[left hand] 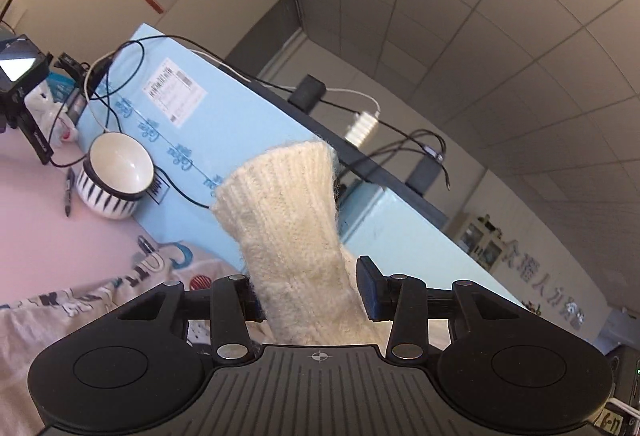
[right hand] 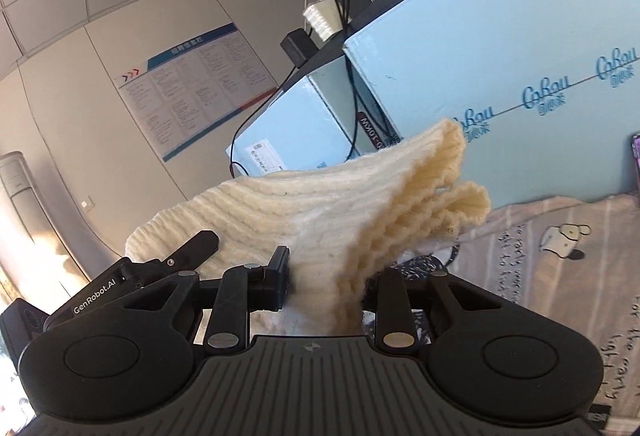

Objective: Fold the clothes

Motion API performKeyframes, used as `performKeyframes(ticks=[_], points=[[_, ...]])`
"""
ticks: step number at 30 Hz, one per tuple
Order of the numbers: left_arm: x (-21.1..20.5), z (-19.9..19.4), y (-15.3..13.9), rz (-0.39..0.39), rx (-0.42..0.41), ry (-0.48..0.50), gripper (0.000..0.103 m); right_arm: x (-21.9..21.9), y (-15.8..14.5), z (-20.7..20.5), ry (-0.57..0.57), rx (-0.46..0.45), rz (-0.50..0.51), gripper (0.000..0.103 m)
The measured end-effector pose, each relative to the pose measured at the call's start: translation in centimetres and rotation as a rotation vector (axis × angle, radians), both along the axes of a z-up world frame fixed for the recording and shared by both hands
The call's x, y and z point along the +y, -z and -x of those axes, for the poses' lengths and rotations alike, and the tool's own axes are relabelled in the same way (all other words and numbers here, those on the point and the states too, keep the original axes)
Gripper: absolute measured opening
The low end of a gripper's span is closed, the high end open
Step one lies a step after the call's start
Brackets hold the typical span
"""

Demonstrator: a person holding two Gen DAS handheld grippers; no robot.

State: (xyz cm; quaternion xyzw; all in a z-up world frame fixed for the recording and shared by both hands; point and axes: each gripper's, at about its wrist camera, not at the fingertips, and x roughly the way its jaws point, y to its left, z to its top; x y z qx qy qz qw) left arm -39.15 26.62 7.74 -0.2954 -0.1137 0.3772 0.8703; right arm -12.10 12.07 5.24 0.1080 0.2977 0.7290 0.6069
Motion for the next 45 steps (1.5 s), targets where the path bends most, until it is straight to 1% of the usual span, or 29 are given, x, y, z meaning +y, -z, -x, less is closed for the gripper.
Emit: performKeyframes(ticks=[2, 4, 7, 8, 9, 12, 14, 16, 17, 18, 19, 21, 22, 23, 24, 25, 26, 27, 29, 32, 33, 35, 36, 39, 41, 45], points=[[1.6, 0.2, 0.1, 0.002, -0.022, -0.022, 0.04, 1.4, 0.0, 1.0, 0.006, -0.025, -0.005, 0.023], [2.7, -0.2, 0.3, -0.017, -0.016, -0.047, 0.04, 2.6, 0.0, 1.9, 0.023, -0.078, -0.015, 0.023], [4.0, -0.9, 1.9, -0.084, -0.021, -0.053, 0.04, 4.0, 0.5, 3.1, 0.055, -0.191, -0.052, 0.023], [4.6, -1.3, 2.5, -0.091, -0.011, -0.045, 0.04, 4.6, 0.8, 3.3, 0.07, -0.231, -0.064, 0.023], [5.3, -1.6, 3.2, -0.077, 0.003, -0.028, 0.04, 5.2, 1.2, 3.4, 0.084, -0.268, -0.071, 0.023], [7.8, -2.5, 5.2, -0.004, 0.044, 0.025, 0.04, 7.5, 2.6, 3.6, 0.115, -0.376, -0.058, 0.023], [9.2, -3.3, 6.2, 0.07, 0.08, 0.043, 0.04, 9.3, 3.8, 3.6, 0.11, -0.467, -0.03, 0.023], [9.9, -4.0, 6.9, 0.12, 0.134, 0.048, 0.04, 10.6, 5.2, 3.2, 0.095, -0.507, 0.023, 0.023], [10.1, -4.3, 7.2, 0.143, 0.166, 0.05, 0.04, 11.3, 6.0, 2.6, 0.084, -0.478, 0.065, 0.023], [10.2, -4.6, 7.4, 0.166, 0.198, 0.049, 0.04, 11.7, 6.6, 1.9, 0.075, -0.43, 0.101, 0.024], [10.2, -4.8, 7.6, 0.185, 0.223, 0.047, 0.042, 12.2, 7.2, 1.0, 0.064, -0.368, 0.146, 0.024], [10.2, -5.1, 7.9, 0.206, 0.256, 0.049, 0.046, 12.6, 8.4, -0.4, 0.063, -0.288, 0.214, 0.026], [10.2, -5.0, 7.9, 0.216, 0.271, 0.03, 0.058, 12.6, 8.8, -0.8, 0.077, -0.277, 0.227, 0.03], [10.0, -4.9, 7.9, 0.223, 0.283, -0.003, 0.072, 12.5, 9.1, -1.1, 0.092, -0.269, 0.24, 0.037], [9.8, -4.8, 7.8, 0.23, 0.296, -0.036, 0.079, 12.5, 9.4, -1.3, 0.111, -0.276, 0.251, 0.041], [9.5, -4.5, 7.8, 0.231, 0.302, -0.07, 0.089, 12.3, 9.8, -1.4, 0.121, -0.277, 0.255, 0.046], [9.2, -4.1, 7.7, 0.226, 0.304, -0.109, 0.094, 12.1, 10.0, -1.5, 0.128, -0.274, 0.256, 0.052], [9.0, -3.8, 7.6, 0.223, 0.317, -0.148, 0.096, 12.2, 10.1, -1.6, 0.137, -0.269, 0.263, 0.055], [9.3, -3.8, 7.8, 0.236, 0.38, -0.208, 0.096, 12.5, 10.2, -1.8, 0.156, -0.263, 0.277, 0.068], [10.3, -4.6, 8.6, 0.276, 0.466, -0.226, 0.098, 12.8, 10.3, -2.0, 0.165, -0.25, 0.297, 0.071], [10.4, -4.8, 8.8, 0.28, 0.489, -0.227, 0.098, 12.8, 10.4, -2.0, 0.166, -0.253, 0.299, 0.073], [10.2, -5.1, 8.7, 0.263, 0.513, -0.235, 0.099, 12.8, 10.3, -1.8, 0.177, -0.269, 0.302, 0.077], [10.2, -5.1, 8.7, 0.259, 0.515, -0.237, 0.099, 12.5, 10.1, -1.7, 0.188, -0.282, 0.298, 0.077], [10.2, -4.5, 8.8, 0.261, 0.476, -0.233, 0.099, 11.5, 9.3, -1.2, 0.213, -0.31, 0.278, 0.078], [9.7, -4.2, 8.5, 0.232, 0.446, -0.24, 0.099, 10.7, 8.4, -0.8, 0.219, -0.337, 0.265, 0.078], [8.2, -2.9, 7.6, 0.15, 0.377, -0.34, 0.099, 7.6, 6.8, -1.1, 0.23, -0.358, 0.228, 0.079]])
